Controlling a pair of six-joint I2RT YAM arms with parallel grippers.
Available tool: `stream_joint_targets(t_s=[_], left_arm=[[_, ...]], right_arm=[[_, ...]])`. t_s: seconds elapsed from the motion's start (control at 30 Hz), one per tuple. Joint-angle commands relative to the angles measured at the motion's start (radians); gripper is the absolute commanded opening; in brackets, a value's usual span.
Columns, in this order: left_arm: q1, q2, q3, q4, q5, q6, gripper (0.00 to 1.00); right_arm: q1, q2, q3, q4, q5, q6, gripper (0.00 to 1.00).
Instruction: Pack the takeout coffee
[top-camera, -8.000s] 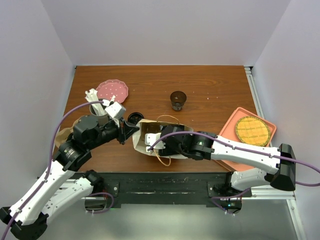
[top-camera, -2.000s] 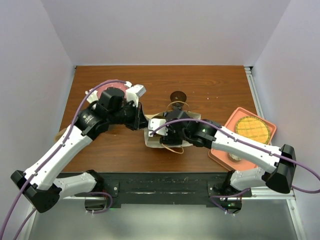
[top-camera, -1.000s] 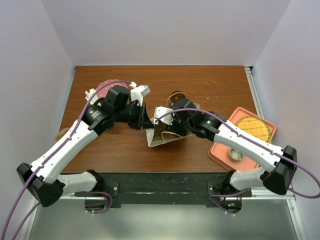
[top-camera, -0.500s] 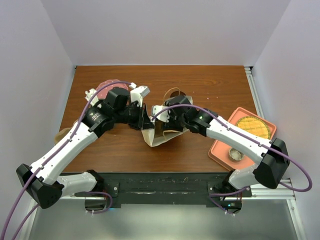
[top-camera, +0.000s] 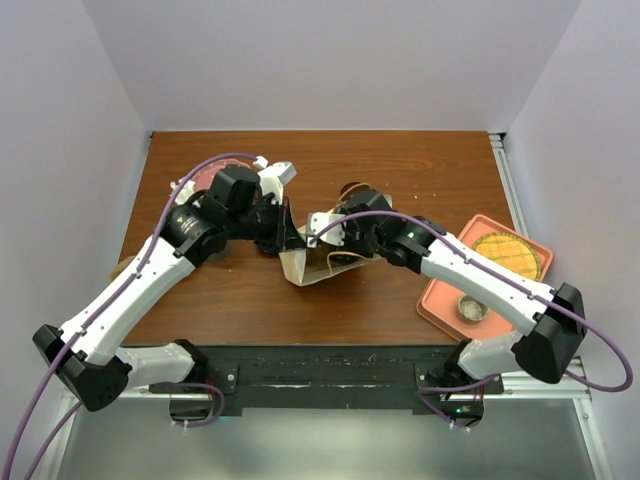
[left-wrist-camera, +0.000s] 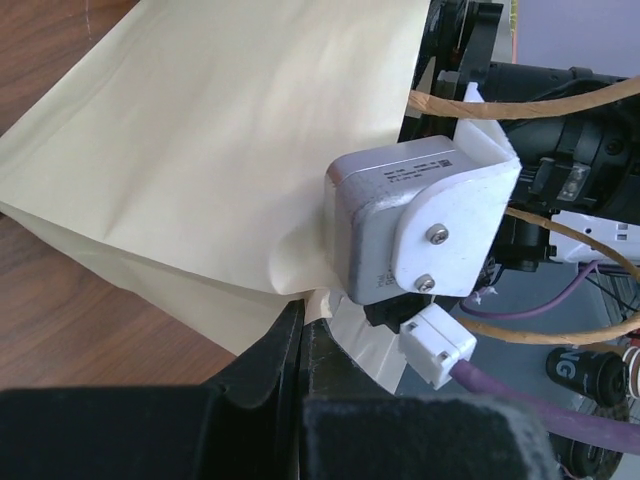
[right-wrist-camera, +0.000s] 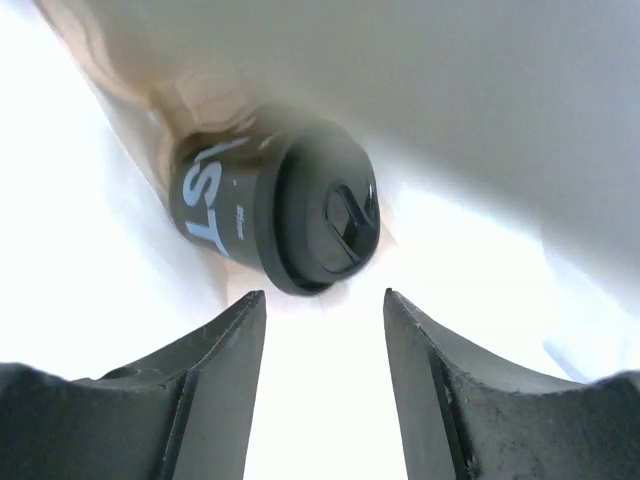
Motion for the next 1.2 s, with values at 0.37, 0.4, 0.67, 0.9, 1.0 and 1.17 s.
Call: stream_joint_targets(t_s=[0.37, 0.4, 0.67, 0.9, 1.0, 1.17], left_arm=[[0.013, 0.017, 0.044, 0.104, 0.000, 0.023, 0.02], [0.013, 0.018, 0.046, 0.105, 0.000, 0.023, 0.03], [0.013, 0.006, 0.081, 0.075, -0.023, 0.020, 0.42], [0.012, -0.080, 0.000, 0.033, -0.079, -0.020, 0.50], [0.010, -0.100, -0.032, 0.029, -0.083, -0.060, 0.53], [-0.004, -0.097, -0.022, -0.043, -0.128, -0.098, 0.53]], right_arm=[[0.016, -0.098, 0.061, -0.220, -0.047, -0.086, 0.59], [0.019, -0.098, 0.058, -0.217, -0.046, -0.086, 0.58], [0.043, -0.098, 0.039, -0.199, -0.011, -0.088, 0.55], [0.045, -0.074, 0.044, -0.168, -0.009, -0.075, 0.53], [0.045, -0.060, 0.054, -0.165, -0.015, -0.063, 0.52], [0.045, -0.046, 0.062, -0.159, -0.015, -0.065, 0.51]])
